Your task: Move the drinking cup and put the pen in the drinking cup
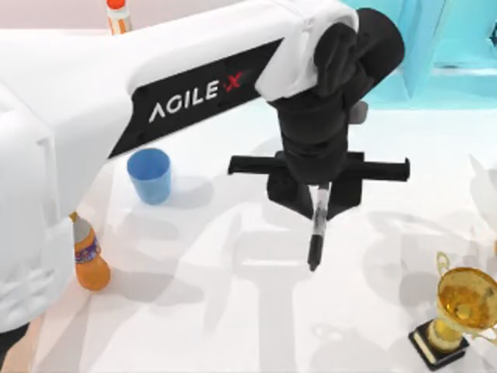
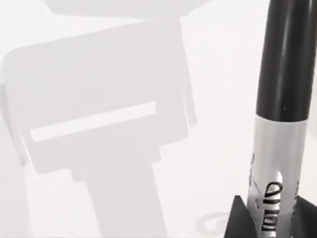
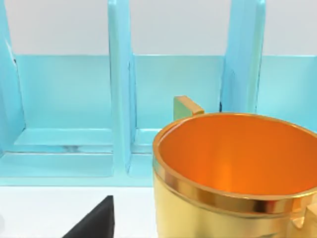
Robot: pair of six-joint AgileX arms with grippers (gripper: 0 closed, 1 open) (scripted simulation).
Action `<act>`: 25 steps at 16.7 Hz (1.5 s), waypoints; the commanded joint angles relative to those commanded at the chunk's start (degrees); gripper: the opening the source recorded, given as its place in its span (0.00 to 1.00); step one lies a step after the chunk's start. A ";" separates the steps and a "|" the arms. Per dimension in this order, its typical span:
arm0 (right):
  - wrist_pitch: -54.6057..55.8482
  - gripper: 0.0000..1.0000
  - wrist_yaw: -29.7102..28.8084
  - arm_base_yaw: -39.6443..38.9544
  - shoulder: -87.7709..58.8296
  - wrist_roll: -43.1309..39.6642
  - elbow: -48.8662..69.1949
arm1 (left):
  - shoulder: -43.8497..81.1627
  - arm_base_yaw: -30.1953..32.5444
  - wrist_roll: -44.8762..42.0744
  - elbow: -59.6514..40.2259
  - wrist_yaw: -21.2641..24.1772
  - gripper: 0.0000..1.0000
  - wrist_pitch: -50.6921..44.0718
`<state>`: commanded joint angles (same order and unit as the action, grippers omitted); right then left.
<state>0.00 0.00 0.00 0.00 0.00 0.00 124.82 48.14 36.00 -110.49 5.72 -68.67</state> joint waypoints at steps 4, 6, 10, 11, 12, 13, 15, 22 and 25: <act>0.00 1.00 0.00 0.00 0.00 0.00 0.00 | 0.11 -0.35 -0.36 0.04 0.08 0.00 0.65; 0.00 1.00 0.00 0.00 0.00 0.00 0.00 | -0.35 -0.71 -1.53 1.27 0.22 0.00 3.51; 0.00 1.00 0.00 0.00 0.00 0.00 0.00 | -3.26 -2.85 -6.69 6.76 0.63 0.00 16.46; 0.00 1.00 0.00 0.00 0.00 0.00 0.00 | -4.62 -3.68 -8.42 8.73 0.74 0.00 21.26; 0.00 1.00 0.00 0.00 0.00 0.00 0.00 | -6.12 -4.56 -10.23 10.82 0.85 0.00 26.62; 0.00 1.00 0.00 0.00 0.00 0.00 0.00 | -7.79 -5.52 -12.10 13.07 0.96 0.00 32.52; 0.00 1.00 0.00 0.00 0.00 0.00 0.00 | -11.74 -7.74 -15.96 18.26 1.14 0.00 45.20; 0.00 1.00 0.00 0.00 0.00 0.00 0.00 | -29.38 -18.23 -27.81 44.95 -0.05 0.00 87.69; 0.00 1.00 0.00 0.00 0.00 0.00 0.00 | -36.52 -22.77 -31.42 58.79 -1.34 0.00 101.98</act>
<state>0.00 0.00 0.00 0.00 0.00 0.00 88.29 25.37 4.57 -51.70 4.38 33.31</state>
